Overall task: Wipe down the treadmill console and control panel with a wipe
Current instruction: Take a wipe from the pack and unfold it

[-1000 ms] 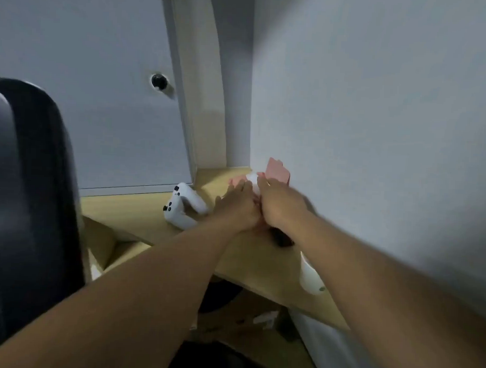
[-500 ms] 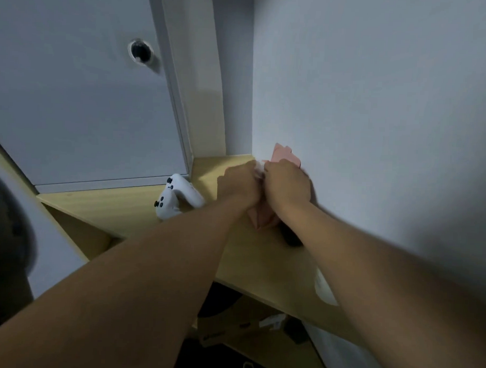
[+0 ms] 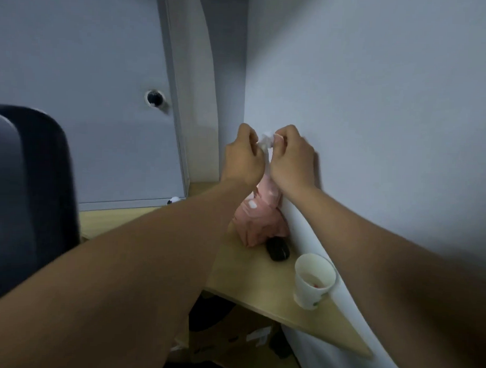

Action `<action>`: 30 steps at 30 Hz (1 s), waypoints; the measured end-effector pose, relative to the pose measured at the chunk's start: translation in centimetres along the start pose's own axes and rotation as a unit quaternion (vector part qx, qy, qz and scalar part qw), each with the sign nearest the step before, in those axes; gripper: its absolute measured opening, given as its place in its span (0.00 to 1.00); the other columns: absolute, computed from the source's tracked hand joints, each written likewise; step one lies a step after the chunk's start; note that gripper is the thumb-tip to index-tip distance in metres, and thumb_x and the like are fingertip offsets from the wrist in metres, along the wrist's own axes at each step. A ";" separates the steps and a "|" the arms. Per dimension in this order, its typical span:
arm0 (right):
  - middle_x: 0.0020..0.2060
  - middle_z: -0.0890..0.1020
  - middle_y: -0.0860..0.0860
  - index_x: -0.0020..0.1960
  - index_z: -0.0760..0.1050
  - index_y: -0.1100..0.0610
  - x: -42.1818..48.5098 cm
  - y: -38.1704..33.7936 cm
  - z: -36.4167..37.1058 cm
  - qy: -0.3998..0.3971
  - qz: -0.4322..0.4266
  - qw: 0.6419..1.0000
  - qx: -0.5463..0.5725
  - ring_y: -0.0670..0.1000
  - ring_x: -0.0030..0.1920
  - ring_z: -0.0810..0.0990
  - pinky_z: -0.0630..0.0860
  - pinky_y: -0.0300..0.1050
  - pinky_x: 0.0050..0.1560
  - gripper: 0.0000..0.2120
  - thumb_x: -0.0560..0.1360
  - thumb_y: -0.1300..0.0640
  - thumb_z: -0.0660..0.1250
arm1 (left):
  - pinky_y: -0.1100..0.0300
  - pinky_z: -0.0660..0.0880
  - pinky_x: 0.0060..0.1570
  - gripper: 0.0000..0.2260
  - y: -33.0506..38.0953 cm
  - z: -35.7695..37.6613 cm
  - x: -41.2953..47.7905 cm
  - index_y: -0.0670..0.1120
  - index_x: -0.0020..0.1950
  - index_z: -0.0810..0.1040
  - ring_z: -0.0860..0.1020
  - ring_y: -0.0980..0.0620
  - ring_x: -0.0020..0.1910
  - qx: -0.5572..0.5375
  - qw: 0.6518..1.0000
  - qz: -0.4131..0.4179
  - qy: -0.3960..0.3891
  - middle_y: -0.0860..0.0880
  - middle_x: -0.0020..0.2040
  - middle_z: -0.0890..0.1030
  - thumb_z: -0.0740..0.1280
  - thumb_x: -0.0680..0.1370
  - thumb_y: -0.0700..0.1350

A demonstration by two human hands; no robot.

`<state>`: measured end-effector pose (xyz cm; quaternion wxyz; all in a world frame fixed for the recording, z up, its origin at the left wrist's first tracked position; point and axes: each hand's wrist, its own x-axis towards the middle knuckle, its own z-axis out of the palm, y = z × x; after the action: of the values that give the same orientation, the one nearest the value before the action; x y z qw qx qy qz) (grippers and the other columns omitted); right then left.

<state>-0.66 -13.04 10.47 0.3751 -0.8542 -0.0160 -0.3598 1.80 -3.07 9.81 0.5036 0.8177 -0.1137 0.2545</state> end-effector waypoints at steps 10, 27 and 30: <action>0.41 0.81 0.58 0.48 0.78 0.59 -5.5 -10.0 -14.0 -0.121 0.166 0.918 0.340 0.53 0.35 0.82 0.81 0.48 0.39 0.05 0.79 0.64 0.64 | 0.57 0.77 0.47 0.04 9.4 -9.7 -8.1 0.46 0.44 0.81 0.79 0.54 0.40 -0.254 0.957 -0.079 -0.119 0.49 0.42 0.82 0.69 0.79 0.40; 0.58 0.81 0.64 0.63 0.74 0.65 -24.6 -26.4 -11.7 -0.240 0.234 0.808 0.484 0.61 0.58 0.81 0.77 0.59 0.60 0.16 0.79 0.58 0.65 | 0.51 0.79 0.47 0.11 9.3 -35.1 -23.5 0.43 0.53 0.82 0.77 0.45 0.39 -0.210 0.950 -0.065 -0.222 0.48 0.37 0.75 0.76 0.72 0.39; 0.50 0.85 0.58 0.59 0.77 0.63 -28.2 -29.9 -9.4 -0.245 0.191 0.850 0.426 0.56 0.54 0.84 0.80 0.52 0.55 0.10 0.78 0.66 0.65 | 0.51 0.78 0.52 0.18 8.0 -40.4 -26.3 0.36 0.57 0.80 0.80 0.47 0.45 -0.272 0.916 -0.124 -0.266 0.43 0.45 0.81 0.73 0.73 0.45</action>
<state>-36.06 9.15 15.91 0.7471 -0.6575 -0.0959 -0.0178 -36.14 26.99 16.67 0.6857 0.6939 -0.2055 -0.0776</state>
